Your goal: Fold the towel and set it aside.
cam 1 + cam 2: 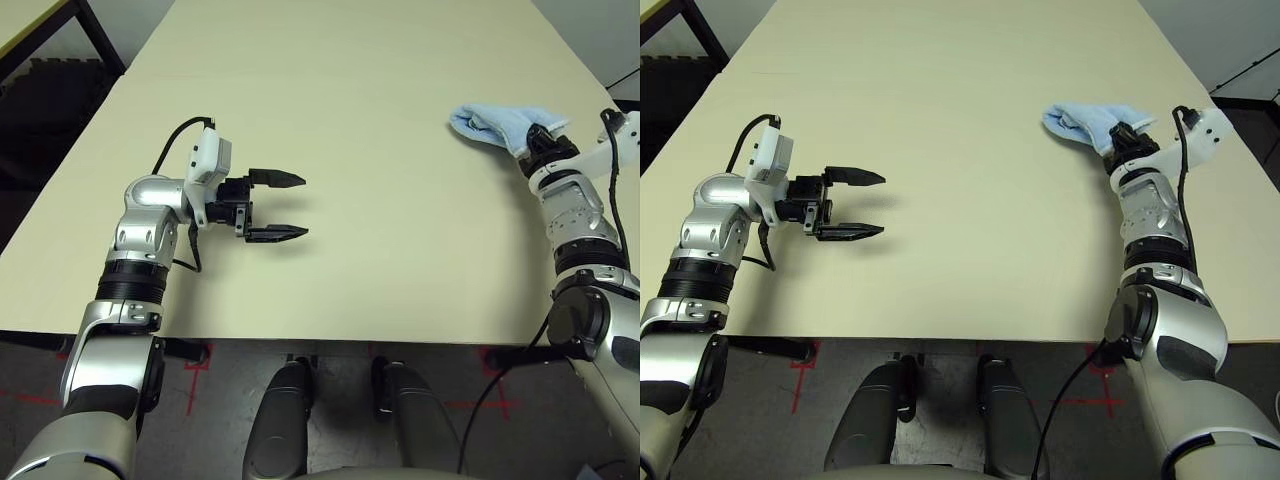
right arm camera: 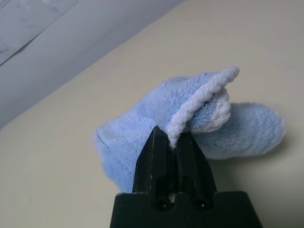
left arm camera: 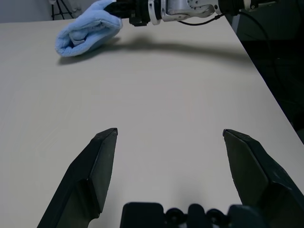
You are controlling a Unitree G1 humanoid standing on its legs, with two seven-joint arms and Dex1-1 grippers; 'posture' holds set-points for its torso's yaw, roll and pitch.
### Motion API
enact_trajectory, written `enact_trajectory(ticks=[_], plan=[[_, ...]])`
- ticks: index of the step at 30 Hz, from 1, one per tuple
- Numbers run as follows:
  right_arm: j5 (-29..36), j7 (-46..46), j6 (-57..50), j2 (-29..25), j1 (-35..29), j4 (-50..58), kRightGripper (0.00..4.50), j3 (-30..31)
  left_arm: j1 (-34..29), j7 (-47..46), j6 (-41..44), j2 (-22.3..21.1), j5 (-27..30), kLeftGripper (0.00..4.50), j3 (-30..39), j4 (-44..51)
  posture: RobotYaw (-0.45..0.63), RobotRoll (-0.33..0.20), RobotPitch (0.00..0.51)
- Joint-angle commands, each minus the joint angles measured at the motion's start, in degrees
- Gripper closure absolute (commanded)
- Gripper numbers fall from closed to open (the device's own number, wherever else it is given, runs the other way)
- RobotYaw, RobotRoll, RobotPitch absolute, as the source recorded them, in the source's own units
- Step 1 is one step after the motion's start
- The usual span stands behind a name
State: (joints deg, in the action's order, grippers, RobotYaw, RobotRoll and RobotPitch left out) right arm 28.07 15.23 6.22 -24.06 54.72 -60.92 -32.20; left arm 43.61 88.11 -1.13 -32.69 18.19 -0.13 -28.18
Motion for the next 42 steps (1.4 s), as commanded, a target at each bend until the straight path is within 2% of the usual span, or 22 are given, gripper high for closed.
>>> enact_trajectory(ticks=[1,6,11,16,26,34,42], plan=[[-1.39,-4.41,6.08,0.52,0.66,0.51,4.46,-0.28,-0.38,-0.06,0.19,-0.19,0.25,0.0,-0.48,0.18,0.07,0.0,0.184],[-3.44,-8.32,11.48,0.72,0.61,0.26,4.46,0.59,-0.34,-0.29,0.27,-0.12,0.29,0.0,-0.57,0.42,0.08,0.0,0.181],[-3.06,-8.52,9.54,1.13,0.32,-0.39,4.46,0.84,-0.39,-0.2,0.39,-0.16,0.23,0.0,-0.74,0.65,0.08,0.0,0.18],[-0.45,-5.29,4.19,1.28,-1.03,1.41,4.46,-0.08,-0.47,-0.19,0.32,-0.16,0.03,0.0,-0.98,0.82,0.07,0.0,0.174],[8.95,7.71,-16.59,-0.6,-3.6,10.16,4.46,-1.66,-0.24,-0.11,-0.01,0.35,-0.04,0.0,-1.55,0.37,0.06,0.0,0.174],[8.04,10.17,-10.88,-3.93,1.97,3.96,4.46,-2.94,-0.38,-0.17,-0.08,0.39,0.08,0.0,-1.59,0.35,0.07,0.0,0.181],[6.01,13.9,-8.75,-3.71,1.27,1.14,4.46,-1.22,-1.22,-0.26,0.71,-0.28,0.35,0.0,-1.39,1.78,0.08,0.0,0.187]])
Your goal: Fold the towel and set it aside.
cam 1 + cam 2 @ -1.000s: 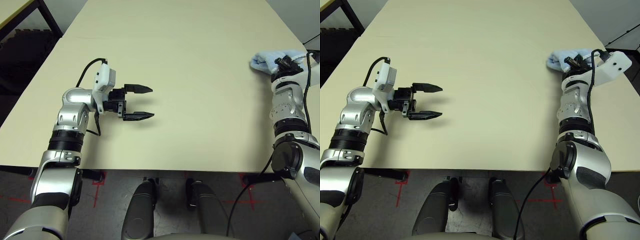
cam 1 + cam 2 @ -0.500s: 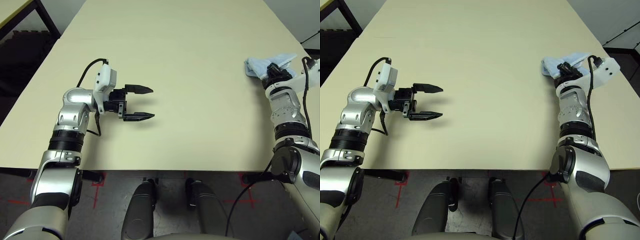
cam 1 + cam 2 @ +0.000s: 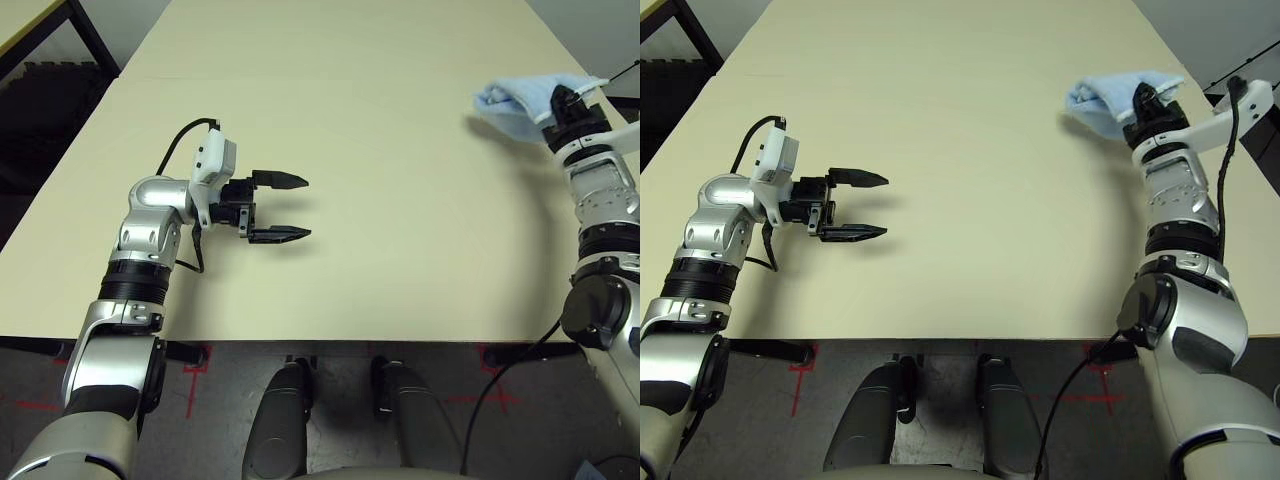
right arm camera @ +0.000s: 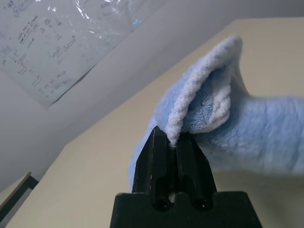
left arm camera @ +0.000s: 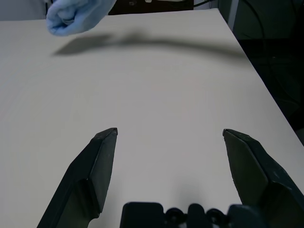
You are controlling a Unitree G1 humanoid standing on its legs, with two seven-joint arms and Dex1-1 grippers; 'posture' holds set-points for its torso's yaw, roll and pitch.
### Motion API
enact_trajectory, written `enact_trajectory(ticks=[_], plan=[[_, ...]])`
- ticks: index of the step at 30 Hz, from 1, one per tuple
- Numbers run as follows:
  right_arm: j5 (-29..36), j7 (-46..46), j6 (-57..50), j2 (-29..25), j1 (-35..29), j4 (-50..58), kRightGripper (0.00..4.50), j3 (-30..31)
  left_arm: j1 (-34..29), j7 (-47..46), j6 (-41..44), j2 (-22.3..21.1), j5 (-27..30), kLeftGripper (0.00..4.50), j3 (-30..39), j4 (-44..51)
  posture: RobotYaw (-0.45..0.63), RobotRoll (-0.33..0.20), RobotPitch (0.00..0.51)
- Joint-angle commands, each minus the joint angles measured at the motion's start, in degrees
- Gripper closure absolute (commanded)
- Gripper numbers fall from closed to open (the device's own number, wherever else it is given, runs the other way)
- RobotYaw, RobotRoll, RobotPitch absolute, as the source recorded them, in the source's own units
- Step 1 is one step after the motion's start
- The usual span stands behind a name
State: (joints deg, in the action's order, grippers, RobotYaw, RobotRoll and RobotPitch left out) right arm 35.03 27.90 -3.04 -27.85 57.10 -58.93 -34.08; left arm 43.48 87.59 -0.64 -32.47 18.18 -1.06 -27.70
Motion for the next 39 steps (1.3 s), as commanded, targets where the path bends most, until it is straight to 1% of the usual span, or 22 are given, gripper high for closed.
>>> enact_trajectory(ticks=[1,5,8,13,19,22,24,26,28,34,37,39], plan=[[-0.99,1.3,0.14,0.15,-1.51,-0.91,4.46,0.64,-1.14,0.28,0.29,-0.54,0.33,0.0,-0.48,1.37,0.08,0.0,0.189],[-0.48,0.78,-3.25,-0.04,-3.82,-0.76,4.46,0.12,-1.26,0.33,0.51,-0.58,0.33,0.0,-0.55,1.6,0.08,0.0,0.191],[-0.03,0.22,-4.96,0.18,-6.49,1.66,4.46,-0.14,-1.39,0.3,0.5,-0.51,0.31,0.0,-0.6,1.67,0.07,0.0,0.192],[1.44,-3.13,-8.41,1.88,-10.89,10.41,4.46,-0.65,-1.47,0.36,0.4,-0.49,0.28,0.0,-0.65,1.57,0.07,0.0,0.194],[2.8,-11.4,-16.28,5.44,-17.49,26.52,4.46,0.14,-1.06,0.57,0.06,-0.29,0.03,0.0,-0.88,0.79,0.06,0.0,0.194],[3.16,-14.37,-19.48,6.81,-18.93,31.69,4.46,0.72,-0.58,0.66,-0.15,-0.01,-0.12,0.0,-1.05,0.19,0.05,0.0,0.194],[2.37,-16.61,-19.01,7.46,-18.37,32.33,4.46,0.82,-0.26,0.7,-0.33,0.23,-0.2,0.0,-1.16,-0.21,0.05,0.0,0.193],[1.33,-17.63,-17.12,7.55,-17.07,31.25,4.46,1.14,-0.01,0.7,-0.44,0.44,-0.25,0.0,-1.24,-0.46,0.05,0.0,0.193],[-0.01,-17.39,-13.79,6.86,-14.44,27.8,4.46,1.49,0.16,0.72,-0.56,0.58,-0.29,0.0,-1.3,-0.69,0.05,0.0,0.194],[-5.63,-10.46,4.1,2.25,-2.73,7.84,4.46,2.64,-0.58,0.62,-0.24,0.44,-0.04,0.0,-1.11,0.37,0.07,0.0,0.195],[-7.54,-7.62,10.44,0.47,0.85,-0.86,4.46,3.09,-1.52,0.37,0.28,0.03,0.22,0.0,-0.9,1.56,0.08,0.0,0.199],[-8.99,-7.03,12.61,-0.25,2.09,-5.47,4.46,3.69,-2.18,0.22,0.63,-0.22,0.35,0.0,-0.81,2.38,0.09,0.0,0.201]])
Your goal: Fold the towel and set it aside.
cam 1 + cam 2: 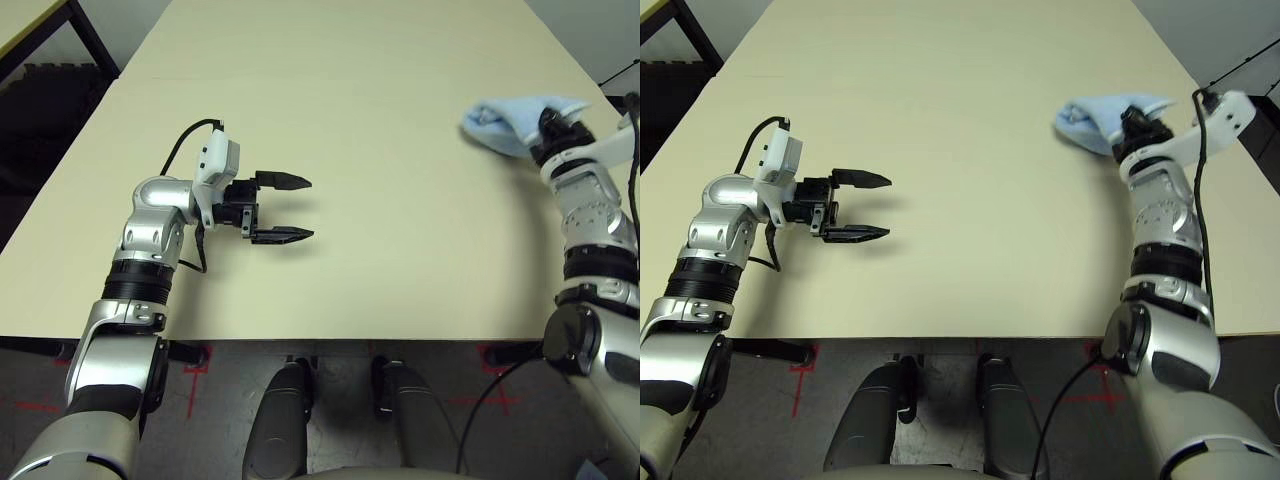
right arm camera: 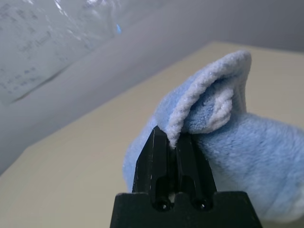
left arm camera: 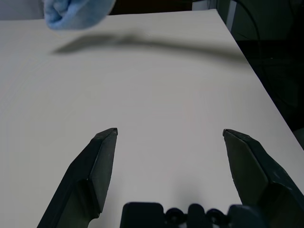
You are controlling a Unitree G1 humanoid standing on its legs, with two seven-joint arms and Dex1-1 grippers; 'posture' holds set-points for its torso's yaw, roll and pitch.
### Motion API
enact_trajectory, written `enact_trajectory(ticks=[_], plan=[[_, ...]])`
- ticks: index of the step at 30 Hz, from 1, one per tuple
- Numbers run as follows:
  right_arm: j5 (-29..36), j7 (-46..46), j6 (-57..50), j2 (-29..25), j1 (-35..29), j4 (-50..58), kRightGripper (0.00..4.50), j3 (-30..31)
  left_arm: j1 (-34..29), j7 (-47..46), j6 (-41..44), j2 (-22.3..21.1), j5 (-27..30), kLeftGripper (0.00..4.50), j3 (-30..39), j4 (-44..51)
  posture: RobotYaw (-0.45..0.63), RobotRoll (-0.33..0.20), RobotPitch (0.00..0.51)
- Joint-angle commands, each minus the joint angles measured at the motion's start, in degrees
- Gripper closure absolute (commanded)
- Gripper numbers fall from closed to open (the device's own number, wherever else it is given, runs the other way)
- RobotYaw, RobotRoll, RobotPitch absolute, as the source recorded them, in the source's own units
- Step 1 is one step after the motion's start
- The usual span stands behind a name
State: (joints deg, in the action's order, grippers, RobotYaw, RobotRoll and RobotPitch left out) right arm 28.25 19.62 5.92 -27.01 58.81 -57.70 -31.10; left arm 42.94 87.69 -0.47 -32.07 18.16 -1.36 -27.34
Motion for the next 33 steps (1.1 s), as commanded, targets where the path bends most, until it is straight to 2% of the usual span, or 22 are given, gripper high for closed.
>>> enact_trajectory(ticks=[1,5,9,14,20,25,33], plan=[[-2.63,1.49,4.21,-1.28,0.83,-8.24,4.46,0.89,-1.8,0.08,0.63,-0.71,0.43,0.0,-0.49,2.32,0.09,0.0,0.206],[-3.83,0.81,3.15,-1.27,0.75,-13.14,4.46,1.22,-3.21,-0.19,2.06,-1.31,0.78,0.0,-0.44,4.59,0.11,0.0,0.216],[-2.08,3.61,-1.91,-1.78,-0.45,-14.68,4.46,-0.42,-4.87,-0.45,3.68,-2.24,1.25,0.0,-0.26,7.15,0.12,0.0,0.226],[-0.98,5.96,-5.84,-3.09,-1.86,-13.6,4.46,-1.67,-5.4,-0.52,4.06,-2.84,1.46,0.0,-0.22,7.64,0.1,0.0,0.217],[0.69,4.5,-14.27,-3.58,-4.01,-9.65,4.46,-2.17,-3.47,-0.38,3.05,-1.84,0.79,0.0,-0.95,5.3,0.08,0.0,0.212],[3.18,0.3,-23.43,-1.55,-10.02,3.35,4.46,-2.14,-2.24,0.08,1.92,-1.09,0.42,0.0,-1.38,3.32,0.06,0.0,0.21],[11.5,-14.89,-38.36,7.96,-20.62,31.99,4.46,-4.92,-0.66,0.98,0.2,-0.55,-0.02,0.0,-2.09,0.4,0.04,0.0,0.206]])
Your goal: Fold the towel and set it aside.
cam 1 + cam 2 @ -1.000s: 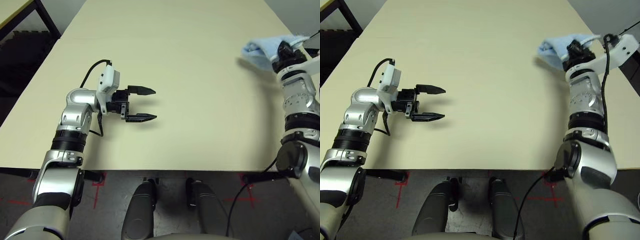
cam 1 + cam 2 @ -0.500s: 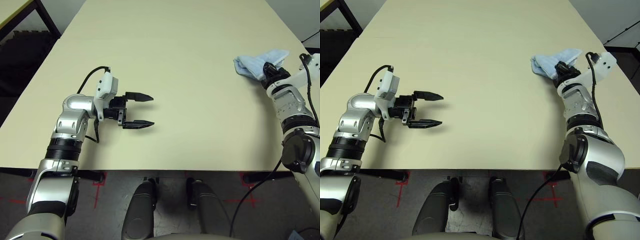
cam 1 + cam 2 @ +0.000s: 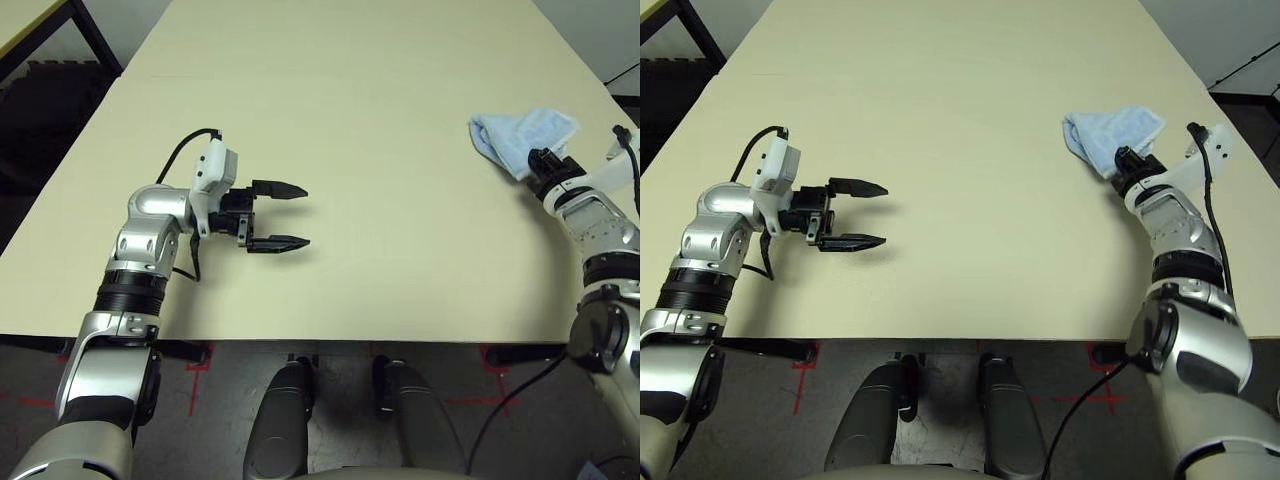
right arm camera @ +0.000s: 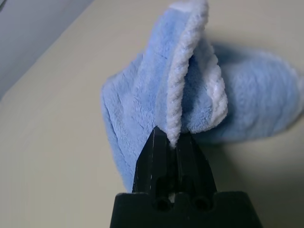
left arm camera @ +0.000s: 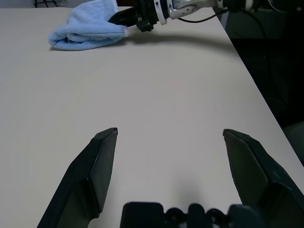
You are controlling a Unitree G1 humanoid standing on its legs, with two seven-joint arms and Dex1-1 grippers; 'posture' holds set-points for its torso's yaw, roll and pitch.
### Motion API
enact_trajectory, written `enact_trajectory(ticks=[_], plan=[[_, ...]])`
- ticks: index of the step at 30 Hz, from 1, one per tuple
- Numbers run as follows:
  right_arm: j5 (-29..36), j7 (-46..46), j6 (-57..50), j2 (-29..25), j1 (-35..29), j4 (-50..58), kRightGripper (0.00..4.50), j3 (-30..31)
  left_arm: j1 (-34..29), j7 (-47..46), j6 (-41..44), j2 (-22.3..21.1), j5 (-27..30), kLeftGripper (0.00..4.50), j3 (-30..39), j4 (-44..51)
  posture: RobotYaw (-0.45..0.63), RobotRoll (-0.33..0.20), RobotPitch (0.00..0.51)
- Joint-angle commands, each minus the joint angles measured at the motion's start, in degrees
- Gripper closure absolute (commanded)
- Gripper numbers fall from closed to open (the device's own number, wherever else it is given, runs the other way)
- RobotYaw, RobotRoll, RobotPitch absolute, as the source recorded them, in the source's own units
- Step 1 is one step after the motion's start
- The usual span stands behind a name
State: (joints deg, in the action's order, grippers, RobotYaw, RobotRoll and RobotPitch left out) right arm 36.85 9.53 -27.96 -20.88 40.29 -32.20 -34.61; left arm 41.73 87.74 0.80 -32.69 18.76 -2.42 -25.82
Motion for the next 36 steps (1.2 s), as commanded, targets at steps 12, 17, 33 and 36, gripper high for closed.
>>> enact_trajectory(ticks=[12,17,33,36], plan=[[4.88,-17.42,-11.69,5.25,-6.98,18.5,1.08,-1.58,0.85,1.51,-1.41,-0.22,-0.64,0.0,-1.25,-1.7,0.04,0.0,0.207],[7.34,-20.19,-19.83,4.42,-9.99,28.14,0.02,-0.68,0.37,0.97,-0.89,-0.16,-0.41,0.0,-1.07,-1.09,0.04,0.0,0.201],[-10.88,2.71,6.38,-6.96,-12.72,32.61,0.02,15.7,2.37,-18.67,3.87,5.63,1.27,0.0,6.0,-1.85,0.03,0.0,0.179],[-17.24,4.22,20.03,-5.05,-8.67,22.25,0.02,18.45,3.5,-34.67,1.2,9.46,-1.03,0.0,10.63,-4.87,0.04,0.0,0.175]])
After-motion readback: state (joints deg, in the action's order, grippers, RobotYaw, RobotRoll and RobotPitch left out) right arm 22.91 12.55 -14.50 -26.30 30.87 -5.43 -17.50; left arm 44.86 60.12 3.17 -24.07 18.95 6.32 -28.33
